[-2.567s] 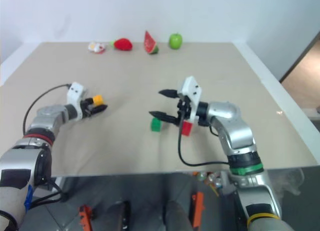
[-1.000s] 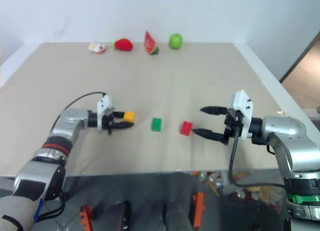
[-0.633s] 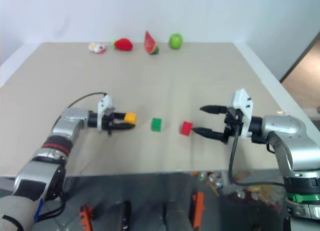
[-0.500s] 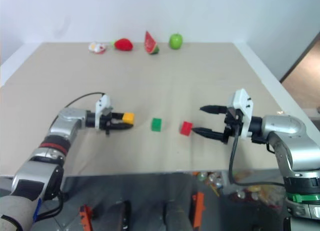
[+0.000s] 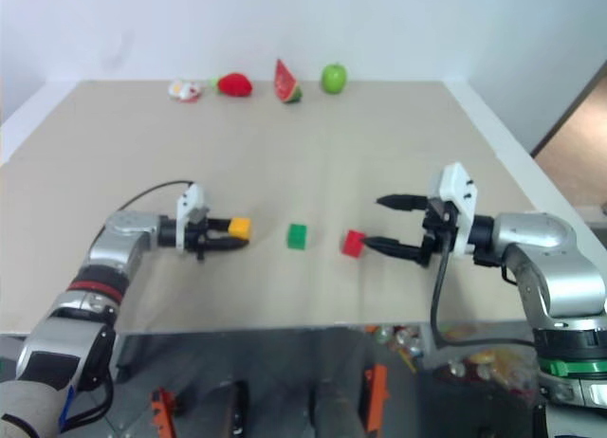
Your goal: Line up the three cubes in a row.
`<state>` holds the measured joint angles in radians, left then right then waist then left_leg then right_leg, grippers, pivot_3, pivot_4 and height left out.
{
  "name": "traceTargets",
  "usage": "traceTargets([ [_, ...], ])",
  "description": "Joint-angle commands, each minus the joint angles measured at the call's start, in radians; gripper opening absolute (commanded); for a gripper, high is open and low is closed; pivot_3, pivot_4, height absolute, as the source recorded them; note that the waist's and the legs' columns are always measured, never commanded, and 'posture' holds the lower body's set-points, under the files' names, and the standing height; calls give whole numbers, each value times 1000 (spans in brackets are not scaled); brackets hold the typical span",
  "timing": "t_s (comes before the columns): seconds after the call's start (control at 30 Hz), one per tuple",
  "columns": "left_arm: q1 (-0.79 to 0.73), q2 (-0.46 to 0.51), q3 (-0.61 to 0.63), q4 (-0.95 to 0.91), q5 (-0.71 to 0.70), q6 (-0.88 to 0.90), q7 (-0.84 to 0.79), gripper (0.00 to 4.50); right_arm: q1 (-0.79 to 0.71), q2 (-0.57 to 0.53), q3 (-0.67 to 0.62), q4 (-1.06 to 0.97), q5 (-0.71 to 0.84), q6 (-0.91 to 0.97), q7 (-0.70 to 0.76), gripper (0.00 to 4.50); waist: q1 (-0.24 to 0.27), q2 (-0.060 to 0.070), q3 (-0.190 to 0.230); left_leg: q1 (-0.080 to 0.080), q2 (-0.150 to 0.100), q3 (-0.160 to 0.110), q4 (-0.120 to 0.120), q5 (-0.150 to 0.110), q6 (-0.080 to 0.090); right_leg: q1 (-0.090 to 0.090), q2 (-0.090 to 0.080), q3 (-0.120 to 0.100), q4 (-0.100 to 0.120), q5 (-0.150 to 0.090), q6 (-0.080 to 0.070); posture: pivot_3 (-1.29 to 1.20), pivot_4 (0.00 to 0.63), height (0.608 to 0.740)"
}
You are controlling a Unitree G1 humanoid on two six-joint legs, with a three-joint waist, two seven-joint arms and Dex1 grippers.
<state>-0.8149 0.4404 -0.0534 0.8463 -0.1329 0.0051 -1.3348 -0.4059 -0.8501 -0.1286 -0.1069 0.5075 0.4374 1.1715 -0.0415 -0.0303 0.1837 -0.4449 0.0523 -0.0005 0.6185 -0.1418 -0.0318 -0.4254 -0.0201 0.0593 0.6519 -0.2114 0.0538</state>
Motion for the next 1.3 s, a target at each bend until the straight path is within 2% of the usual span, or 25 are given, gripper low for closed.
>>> traceTargets([
  [0.03,3,9,6,-17,1,-23,18,1843,-25,-3,-14,2,5,-17,2,4225,0,0,0,0,0,0,0,0,0,0,0,0,0,0,0,0,150,740],
  [0.33,-42,-2,9,68,9,-49,45,1843,-23,-9,-20,0,7,-14,-1,4225,0,0,0,1,0,0,1,0,0,1,0,0,0,2,0,0,150,740],
  [0.4,-42,1,6,47,-5,-3,7,2802,-20,-12,-24,-2,9,-13,0,4225,0,0,0,1,0,0,1,0,1,1,0,0,0,2,0,0,150,740],
  [0.57,-13,21,6,-24,-8,24,6,4293,-25,-15,-25,5,8,-13,2,4225,0,0,0,1,0,0,1,1,1,1,0,0,0,3,0,0,150,740],
  [0.73,72,117,26,-206,-50,169,-43,4293,-40,-19,-17,19,5,-17,16,4225,-6,0,0,1,0,0,-1,0,1,0,1,2,0,2,0,0,150,740],
  [0.93,279,308,98,-546,-185,444,-89,4293,-68,-24,-11,49,2,-26,34,4225,-7,0,0,2,3,0,-3,0,0,-1,2,1,0,0,-3,0,150,740],
  [1.03,419,374,222,-705,-274,549,-32,4293,-60,-29,-11,68,-9,-34,36,4225,-3,0,0,2,3,1,-3,0,0,-1,1,0,0,-1,-3,0,150,740],
  [1.2,521,329,400,-830,-365,650,190,4293,23,-26,-45,102,-25,-45,-3,4225,5,0,0,3,4,3,-1,0,0,1,-4,-3,-1,-1,-3,0,150,740],
  [1.3,587,312,442,-889,-409,682,240,4293,88,-33,-70,119,-36,-57,-22,4225,6,0,0,3,3,5,-1,0,0,1,-4,-3,-2,-1,-3,0,150,740],
])
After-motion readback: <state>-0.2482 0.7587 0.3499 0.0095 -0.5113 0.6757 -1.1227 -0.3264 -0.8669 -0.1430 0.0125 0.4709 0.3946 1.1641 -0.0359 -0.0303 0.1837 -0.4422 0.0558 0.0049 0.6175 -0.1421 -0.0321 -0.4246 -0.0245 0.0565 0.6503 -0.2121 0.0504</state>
